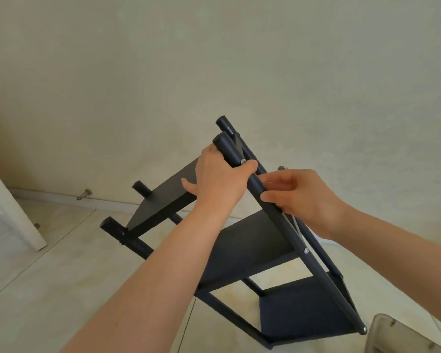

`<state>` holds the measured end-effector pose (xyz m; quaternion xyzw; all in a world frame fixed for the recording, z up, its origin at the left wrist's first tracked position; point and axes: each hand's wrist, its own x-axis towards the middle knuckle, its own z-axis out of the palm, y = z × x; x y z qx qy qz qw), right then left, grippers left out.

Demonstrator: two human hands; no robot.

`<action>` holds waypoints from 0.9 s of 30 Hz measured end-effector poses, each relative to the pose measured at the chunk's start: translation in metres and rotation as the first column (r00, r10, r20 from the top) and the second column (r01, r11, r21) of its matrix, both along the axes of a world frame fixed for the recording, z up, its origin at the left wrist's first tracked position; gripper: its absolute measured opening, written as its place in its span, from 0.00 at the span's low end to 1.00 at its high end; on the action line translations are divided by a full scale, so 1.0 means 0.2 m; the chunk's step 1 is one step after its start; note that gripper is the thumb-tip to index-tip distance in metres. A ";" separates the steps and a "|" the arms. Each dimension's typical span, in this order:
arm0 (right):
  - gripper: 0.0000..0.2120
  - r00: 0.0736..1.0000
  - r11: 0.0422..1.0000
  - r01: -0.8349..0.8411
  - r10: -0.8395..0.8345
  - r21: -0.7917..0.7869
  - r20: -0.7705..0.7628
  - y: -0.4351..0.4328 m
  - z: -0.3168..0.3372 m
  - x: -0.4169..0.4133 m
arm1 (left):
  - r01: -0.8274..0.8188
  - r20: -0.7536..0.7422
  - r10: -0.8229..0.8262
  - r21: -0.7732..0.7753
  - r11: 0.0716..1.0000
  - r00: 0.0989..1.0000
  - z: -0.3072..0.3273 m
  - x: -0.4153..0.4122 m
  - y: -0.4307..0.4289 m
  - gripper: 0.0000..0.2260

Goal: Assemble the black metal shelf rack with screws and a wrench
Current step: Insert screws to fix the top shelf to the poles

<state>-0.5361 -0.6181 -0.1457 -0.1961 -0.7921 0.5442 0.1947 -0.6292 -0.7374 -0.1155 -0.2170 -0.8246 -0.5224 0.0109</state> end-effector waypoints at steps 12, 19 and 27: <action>0.10 0.993 0.995 0.092 -0.089 -0.035 0.083 0.22 0.04 0.26 | 0.107 0.118 -0.111 0.040 0.993 0.987 0.07 0.12 -0.04 0.15; 0.21 0.963 0.984 0.118 -0.146 0.135 0.225 0.27 -0.05 0.20 | 0.201 0.045 -0.198 -0.061 0.978 0.979 0.07 0.16 -0.07 0.18; 0.21 0.973 0.986 0.032 -0.068 0.163 0.222 0.23 -0.16 0.14 | 0.362 0.019 -0.361 -0.082 0.929 0.932 0.06 0.09 -0.16 0.33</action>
